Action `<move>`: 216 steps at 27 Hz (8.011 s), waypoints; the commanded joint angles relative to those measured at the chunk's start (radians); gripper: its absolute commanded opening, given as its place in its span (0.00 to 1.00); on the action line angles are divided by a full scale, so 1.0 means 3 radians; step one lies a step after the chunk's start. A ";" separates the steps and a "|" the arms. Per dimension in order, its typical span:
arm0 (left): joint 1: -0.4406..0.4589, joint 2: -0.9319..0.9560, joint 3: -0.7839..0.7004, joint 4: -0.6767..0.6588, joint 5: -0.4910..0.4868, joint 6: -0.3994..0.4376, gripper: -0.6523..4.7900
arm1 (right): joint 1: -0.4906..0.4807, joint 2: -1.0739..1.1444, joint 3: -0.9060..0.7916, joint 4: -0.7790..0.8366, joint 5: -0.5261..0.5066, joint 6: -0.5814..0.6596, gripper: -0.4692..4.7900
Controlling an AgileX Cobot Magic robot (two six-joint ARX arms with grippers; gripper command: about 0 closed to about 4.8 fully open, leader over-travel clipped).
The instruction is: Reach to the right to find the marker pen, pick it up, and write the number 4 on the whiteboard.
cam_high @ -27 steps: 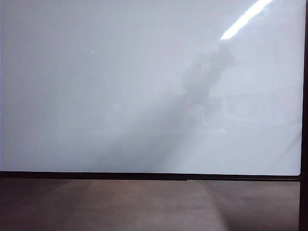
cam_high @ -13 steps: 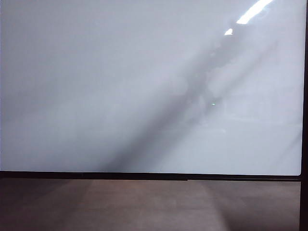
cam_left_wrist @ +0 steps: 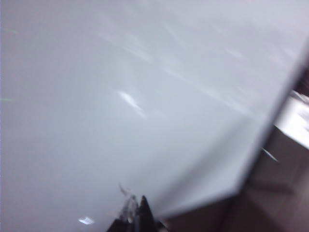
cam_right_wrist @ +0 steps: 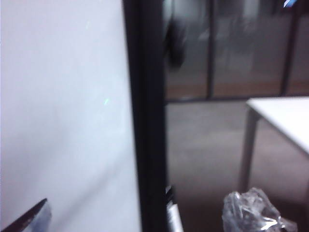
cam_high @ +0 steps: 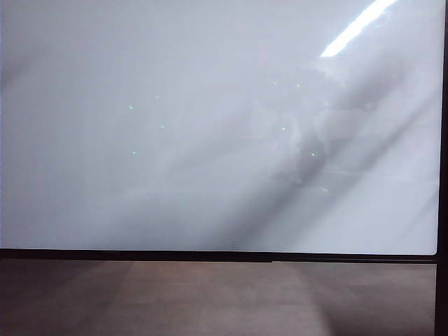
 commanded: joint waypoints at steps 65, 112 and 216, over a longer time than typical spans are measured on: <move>-0.1264 0.2866 0.0280 0.1773 0.0187 0.0732 0.11 | -0.0065 0.2899 0.0880 0.1689 -0.0479 -0.0473 0.30; -0.1259 0.1611 0.1085 0.0224 -0.0885 0.0614 0.11 | 0.1676 -0.1348 0.1364 -0.3095 0.0877 0.0109 0.08; -0.1259 0.2075 0.1372 0.0074 -0.1136 0.0710 0.11 | 0.2127 0.0267 0.2289 -0.2976 0.1506 -0.0928 0.09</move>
